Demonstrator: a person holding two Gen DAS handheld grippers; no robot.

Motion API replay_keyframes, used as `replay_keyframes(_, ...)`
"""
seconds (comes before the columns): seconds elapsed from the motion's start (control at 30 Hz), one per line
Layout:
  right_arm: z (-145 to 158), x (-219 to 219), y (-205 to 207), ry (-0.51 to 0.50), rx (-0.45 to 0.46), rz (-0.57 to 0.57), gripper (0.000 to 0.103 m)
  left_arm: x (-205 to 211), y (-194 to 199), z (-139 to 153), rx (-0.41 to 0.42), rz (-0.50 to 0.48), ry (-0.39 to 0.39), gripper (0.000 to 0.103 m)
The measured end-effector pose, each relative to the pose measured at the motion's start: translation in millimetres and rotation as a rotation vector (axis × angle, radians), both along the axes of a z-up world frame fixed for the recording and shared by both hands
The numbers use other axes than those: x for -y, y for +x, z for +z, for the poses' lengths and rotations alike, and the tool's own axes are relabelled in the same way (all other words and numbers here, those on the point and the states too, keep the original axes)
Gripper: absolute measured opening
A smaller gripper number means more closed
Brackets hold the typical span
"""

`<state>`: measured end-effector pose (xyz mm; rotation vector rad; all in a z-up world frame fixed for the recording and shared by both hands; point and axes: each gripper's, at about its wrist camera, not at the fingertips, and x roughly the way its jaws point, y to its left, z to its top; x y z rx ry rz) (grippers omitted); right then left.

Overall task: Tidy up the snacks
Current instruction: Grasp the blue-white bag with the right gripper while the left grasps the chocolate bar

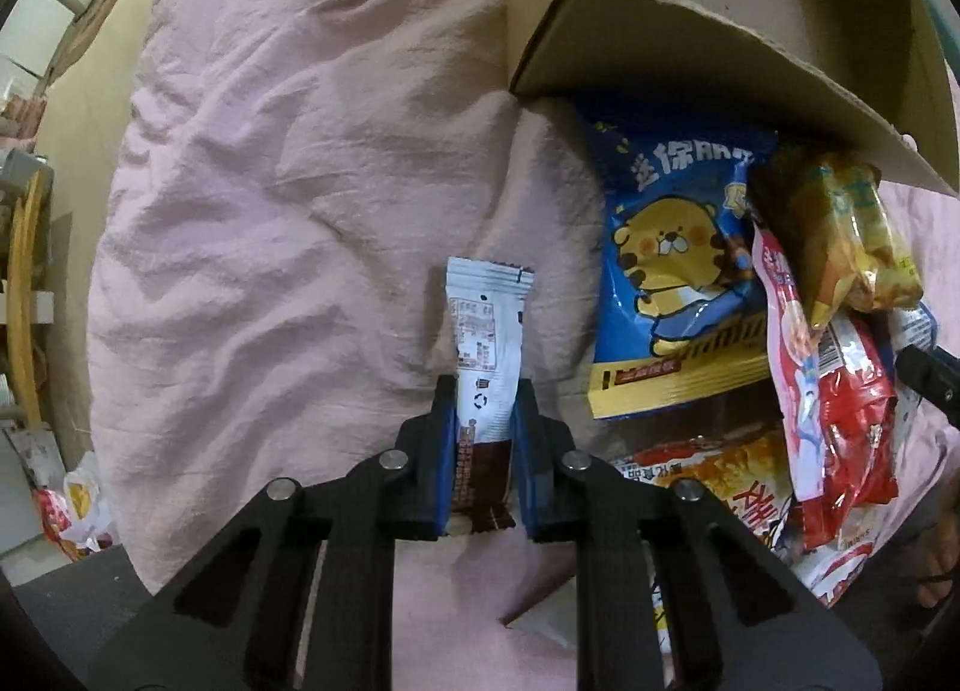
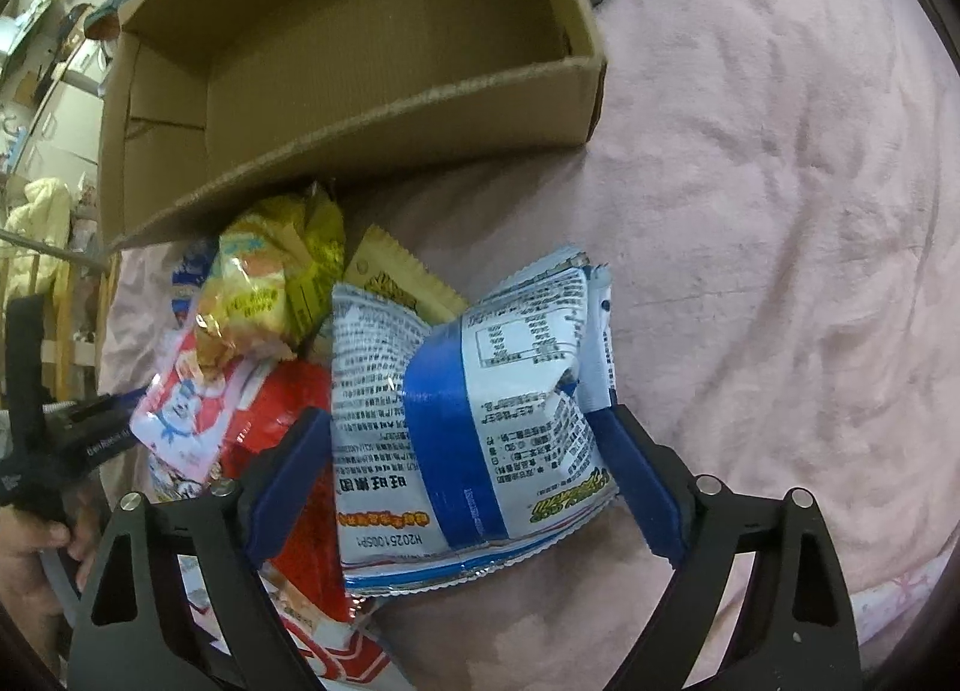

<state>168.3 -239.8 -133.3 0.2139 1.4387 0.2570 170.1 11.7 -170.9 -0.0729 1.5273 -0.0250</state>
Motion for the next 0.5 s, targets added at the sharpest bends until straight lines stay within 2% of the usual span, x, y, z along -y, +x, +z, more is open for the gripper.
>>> replay_keyframes(0.1, -0.5, -4.5, -1.2, -0.029, 0.016, 0.026, 0.092, -0.6, 1.7, -4.1, 0.015, 0.002, 0.007, 0.014)
replay_keyframes(0.17, 0.8, -3.6, -1.6, -0.045, 0.03, 0.034, 0.076, -0.2, -3.9, -2.9, 0.026, 0.005, 0.008, 0.014)
replay_keyframes(0.27, 4.7, -1.3, -3.7, -0.037, 0.051, 0.04, 0.064, -9.0, -10.4, 20.0, 0.055, 0.016, 0.015, 0.014)
replay_keyframes(0.33, 8.3, 0.2, -6.4, -0.049, 0.071, 0.04, 0.062, -13.5, -13.3, 28.4, 0.07, 0.031, 0.011, 0.014)
replay_keyframes(0.5, 20.1, 20.0, -17.2, -0.003, 0.106, 0.0, 0.06, -22.2, -15.5, 43.1, 0.104, 0.049, 0.001, 0.013)
